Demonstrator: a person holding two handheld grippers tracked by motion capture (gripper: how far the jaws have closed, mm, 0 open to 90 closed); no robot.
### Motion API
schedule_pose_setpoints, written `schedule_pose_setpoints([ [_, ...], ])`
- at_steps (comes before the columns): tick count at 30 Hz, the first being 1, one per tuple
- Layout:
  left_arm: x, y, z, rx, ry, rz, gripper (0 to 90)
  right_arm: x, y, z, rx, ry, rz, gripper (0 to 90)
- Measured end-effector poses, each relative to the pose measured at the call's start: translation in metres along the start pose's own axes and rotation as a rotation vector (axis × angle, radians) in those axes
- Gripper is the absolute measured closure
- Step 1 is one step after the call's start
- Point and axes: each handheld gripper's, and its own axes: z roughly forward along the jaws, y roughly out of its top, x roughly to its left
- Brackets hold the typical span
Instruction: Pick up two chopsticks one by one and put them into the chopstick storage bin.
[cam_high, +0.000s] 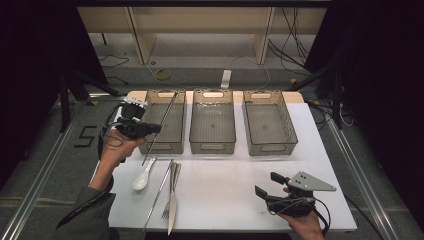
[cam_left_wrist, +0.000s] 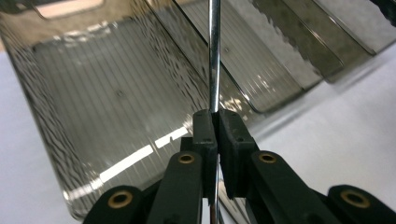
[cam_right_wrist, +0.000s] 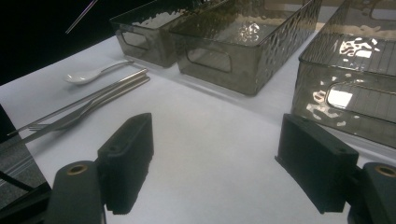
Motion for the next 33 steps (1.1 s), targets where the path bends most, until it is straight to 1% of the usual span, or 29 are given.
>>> schedule_pose_setpoints([
  [3, 0.006, 0.009, 0.001, -0.014, 0.015, -0.009, 85.2, 0.000, 0.000, 0.000, 0.001, 0.000, 0.003, 27.6],
  [5, 0.009, 0.015, 0.002, -0.018, 0.028, -0.002, 85.2, -0.001, 0.000, 0.000, 0.002, 0.001, 0.002, 27.6],
  [7, 0.011, 0.021, 0.004, -0.026, 0.041, -0.003, 85.2, 0.000, 0.000, 0.000, 0.002, 0.001, 0.003, 27.6],
  [11, 0.017, 0.031, 0.010, -0.042, 0.063, -0.001, 85.2, 0.000, 0.000, 0.000, 0.001, 0.004, 0.002, 27.6],
  [13, 0.021, 0.035, 0.015, -0.054, 0.064, -0.011, 85.2, 0.000, 0.000, 0.000, 0.001, 0.005, 0.003, 27.6],
  [15, 0.025, 0.038, 0.020, -0.055, 0.072, -0.018, 85.2, 0.000, 0.000, 0.000, 0.001, 0.005, 0.005, 27.6],
  [17, 0.029, 0.040, 0.026, -0.053, 0.078, -0.020, 85.2, 0.000, 0.000, 0.000, 0.002, 0.005, 0.006, 27.6],
  [19, 0.031, 0.043, 0.031, -0.051, 0.101, -0.002, 85.2, 0.000, 0.000, 0.000, 0.003, 0.007, 0.004, 27.6],
  [22, 0.034, 0.047, 0.036, -0.051, 0.118, 0.011, 85.2, -0.001, 0.000, 0.001, 0.003, 0.010, 0.003, 27.6],
  [24, 0.037, 0.049, 0.037, -0.054, 0.130, 0.011, 85.2, -0.001, 0.000, 0.001, 0.005, 0.010, 0.004, 27.6],
  [28, 0.049, 0.049, 0.041, -0.063, 0.131, 0.003, 85.2, 0.000, 0.000, 0.001, 0.004, 0.012, 0.004, 27.6],
  [30, 0.055, 0.047, 0.043, -0.059, 0.150, -0.006, 85.2, -0.001, 0.000, 0.001, 0.004, 0.014, 0.004, 27.6],
  [32, 0.060, 0.046, 0.044, -0.062, 0.156, -0.007, 85.2, 0.000, 0.000, 0.001, 0.003, 0.014, 0.004, 27.6],
  [33, 0.062, 0.045, 0.043, -0.072, 0.168, 0.001, 85.2, 0.000, 0.000, 0.001, 0.002, 0.015, 0.004, 27.6],
])
